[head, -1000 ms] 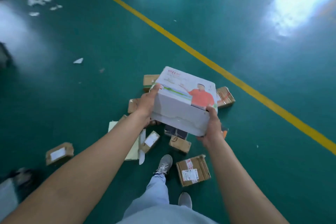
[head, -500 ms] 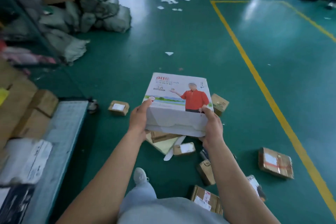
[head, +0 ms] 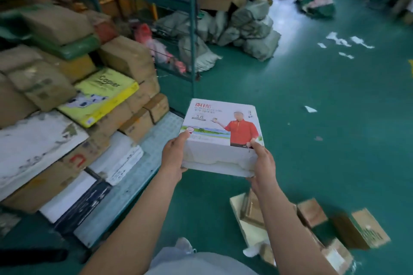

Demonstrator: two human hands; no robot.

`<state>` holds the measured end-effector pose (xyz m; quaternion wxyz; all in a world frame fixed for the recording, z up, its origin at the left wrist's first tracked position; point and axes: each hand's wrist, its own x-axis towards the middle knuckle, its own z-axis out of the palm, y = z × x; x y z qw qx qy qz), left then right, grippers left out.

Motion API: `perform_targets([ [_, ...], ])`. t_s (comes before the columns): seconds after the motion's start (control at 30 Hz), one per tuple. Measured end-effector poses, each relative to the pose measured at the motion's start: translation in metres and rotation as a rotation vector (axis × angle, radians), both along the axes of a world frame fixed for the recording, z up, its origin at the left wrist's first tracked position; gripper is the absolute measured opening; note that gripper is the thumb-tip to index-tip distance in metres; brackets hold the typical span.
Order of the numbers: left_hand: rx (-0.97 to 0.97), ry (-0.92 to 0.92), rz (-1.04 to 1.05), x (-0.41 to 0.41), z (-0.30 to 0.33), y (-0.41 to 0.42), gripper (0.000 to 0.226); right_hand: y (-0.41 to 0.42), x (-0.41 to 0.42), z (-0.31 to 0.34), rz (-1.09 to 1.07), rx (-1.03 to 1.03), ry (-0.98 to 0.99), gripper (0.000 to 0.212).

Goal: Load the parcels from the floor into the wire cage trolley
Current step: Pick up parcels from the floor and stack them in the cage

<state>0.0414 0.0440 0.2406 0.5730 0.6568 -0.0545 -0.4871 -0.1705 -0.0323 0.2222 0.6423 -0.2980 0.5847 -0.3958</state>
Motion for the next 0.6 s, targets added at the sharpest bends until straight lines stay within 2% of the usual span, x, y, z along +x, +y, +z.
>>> perform_targets([
  [0.07, -0.014, -0.024, 0.073, 0.045, 0.005, -0.008, 0.037, -0.025, 0.051, -0.002, 0.091, -0.003, 0.006, 0.041],
  [0.17, -0.012, -0.068, 0.191, 0.098, 0.014, -0.012, 0.026, -0.049, 0.12, 0.0, 0.184, 0.003, 0.009, 0.038],
  [0.23, 0.002, -0.074, 0.244, 0.127, 0.014, -0.009, 0.027, -0.058, 0.157, 0.004, 0.232, 0.035, 0.014, 0.048],
  [0.37, 0.017, -0.053, 0.367, 0.173, 0.011, -0.002, 0.045, -0.072, 0.216, 0.009, 0.351, 0.025, -0.01, 0.064],
  [0.53, 0.028, -0.025, 0.513, 0.209, 0.008, -0.001, 0.039, -0.092, 0.278, 0.003, 0.476, 0.036, 0.018, 0.043],
  [0.6, 0.031, -0.027, 0.59, 0.225, 0.005, -0.008, 0.041, -0.105, 0.304, 0.0, 0.533, 0.042, 0.014, 0.044],
])
